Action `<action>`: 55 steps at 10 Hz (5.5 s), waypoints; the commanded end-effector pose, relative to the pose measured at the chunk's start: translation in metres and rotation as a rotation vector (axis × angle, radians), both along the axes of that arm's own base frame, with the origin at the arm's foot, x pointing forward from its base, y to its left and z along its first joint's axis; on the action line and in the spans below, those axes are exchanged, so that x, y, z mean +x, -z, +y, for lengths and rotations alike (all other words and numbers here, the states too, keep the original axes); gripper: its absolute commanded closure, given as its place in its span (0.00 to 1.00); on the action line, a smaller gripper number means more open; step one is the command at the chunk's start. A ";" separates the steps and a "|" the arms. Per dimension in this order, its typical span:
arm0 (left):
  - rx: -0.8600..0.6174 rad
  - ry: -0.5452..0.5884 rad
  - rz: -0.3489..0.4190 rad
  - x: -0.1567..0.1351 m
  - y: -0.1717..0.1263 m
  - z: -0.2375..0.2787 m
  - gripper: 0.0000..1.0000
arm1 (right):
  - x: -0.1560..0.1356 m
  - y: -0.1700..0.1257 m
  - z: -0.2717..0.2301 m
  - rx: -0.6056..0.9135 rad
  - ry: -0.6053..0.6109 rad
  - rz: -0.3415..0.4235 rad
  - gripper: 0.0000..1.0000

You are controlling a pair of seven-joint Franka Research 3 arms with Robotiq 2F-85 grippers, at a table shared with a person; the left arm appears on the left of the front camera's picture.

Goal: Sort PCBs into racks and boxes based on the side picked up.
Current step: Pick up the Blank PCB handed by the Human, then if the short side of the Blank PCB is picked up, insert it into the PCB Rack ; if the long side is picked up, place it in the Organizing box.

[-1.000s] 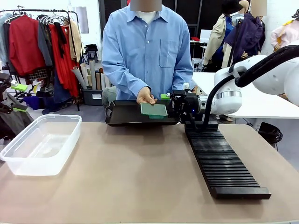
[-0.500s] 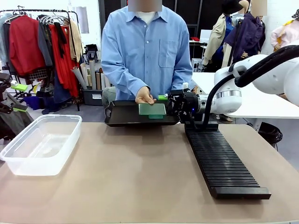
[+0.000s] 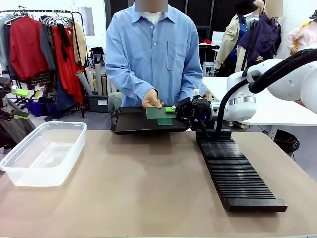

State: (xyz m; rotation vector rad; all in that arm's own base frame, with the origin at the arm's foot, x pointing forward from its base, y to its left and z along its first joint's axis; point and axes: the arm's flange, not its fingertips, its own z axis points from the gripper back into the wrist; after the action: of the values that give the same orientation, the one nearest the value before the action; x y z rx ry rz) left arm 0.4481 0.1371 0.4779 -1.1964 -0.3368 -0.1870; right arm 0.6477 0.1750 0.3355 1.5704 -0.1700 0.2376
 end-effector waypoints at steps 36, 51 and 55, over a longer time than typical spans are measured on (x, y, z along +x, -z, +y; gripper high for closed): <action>0.004 0.005 0.000 -0.001 -0.001 0.000 0.00 | 0.000 -0.002 0.001 -0.047 -0.030 0.017 1.00; 0.004 0.005 0.000 -0.001 -0.001 0.000 0.00 | -0.034 -0.030 -0.152 -0.026 -0.024 -0.242 1.00; 0.004 0.005 0.000 -0.001 -0.001 0.000 0.00 | -0.033 -0.025 -0.206 -0.114 -0.030 -0.399 1.00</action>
State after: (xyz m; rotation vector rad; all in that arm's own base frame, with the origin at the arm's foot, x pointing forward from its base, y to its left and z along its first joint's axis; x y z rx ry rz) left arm 0.4480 0.1374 0.4779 -1.1962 -0.3370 -0.1865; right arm 0.6141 -0.0252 0.3589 1.4283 -0.4057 0.5065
